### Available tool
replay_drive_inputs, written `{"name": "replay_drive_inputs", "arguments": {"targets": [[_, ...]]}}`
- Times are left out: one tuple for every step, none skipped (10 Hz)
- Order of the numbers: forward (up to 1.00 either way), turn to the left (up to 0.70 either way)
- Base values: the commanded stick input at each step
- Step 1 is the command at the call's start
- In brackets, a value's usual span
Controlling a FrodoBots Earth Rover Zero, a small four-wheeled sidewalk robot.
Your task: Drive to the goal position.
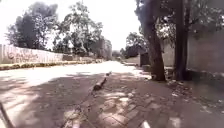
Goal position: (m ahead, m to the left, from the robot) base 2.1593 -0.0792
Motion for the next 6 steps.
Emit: {"name": "replay_drive_inputs", "arguments": {"targets": [[0.5,-0.5],[0.5,-0.5],[0.5,-0.42],[0.5,-0.17],[0.5,-0.16],[0.5,-0.3]]}}
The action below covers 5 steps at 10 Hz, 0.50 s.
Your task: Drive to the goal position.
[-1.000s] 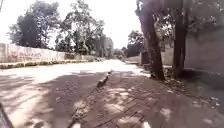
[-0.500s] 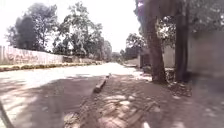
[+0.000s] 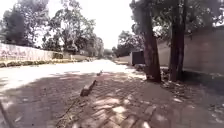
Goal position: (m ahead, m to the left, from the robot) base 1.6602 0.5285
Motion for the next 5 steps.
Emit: {"name": "replay_drive_inputs", "arguments": {"targets": [[0.5,-0.44],[0.5,-0.5],[0.5,-0.5],[0.5,-0.5],[0.5,-0.5]]}}
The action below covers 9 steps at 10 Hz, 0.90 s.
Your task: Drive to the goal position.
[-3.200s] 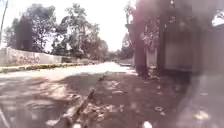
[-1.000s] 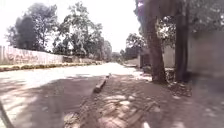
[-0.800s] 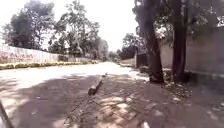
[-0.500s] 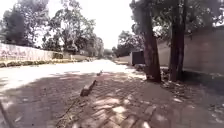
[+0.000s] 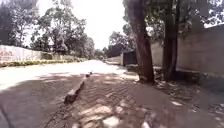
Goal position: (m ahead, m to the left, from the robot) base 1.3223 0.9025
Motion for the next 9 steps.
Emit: {"name": "replay_drive_inputs", "arguments": {"targets": [[0.5,-0.49],[0.5,-0.26],[0.5,-0.02],[0.5,0.0],[0.5,0.0],[0.5,0.0],[0.5,0.0],[0.5,0.0],[0.5,0.0]]}}
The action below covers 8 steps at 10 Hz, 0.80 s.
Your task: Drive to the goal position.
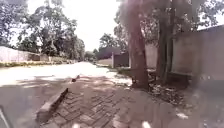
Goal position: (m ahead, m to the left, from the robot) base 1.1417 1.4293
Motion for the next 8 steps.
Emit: {"name": "replay_drive_inputs", "arguments": {"targets": [[0.5,0.12],[0.5,0.36],[0.5,0.39],[0.5,0.14],[0.5,0.0],[0.5,0.0],[0.5,0.08],[0.5,0.32]]}}
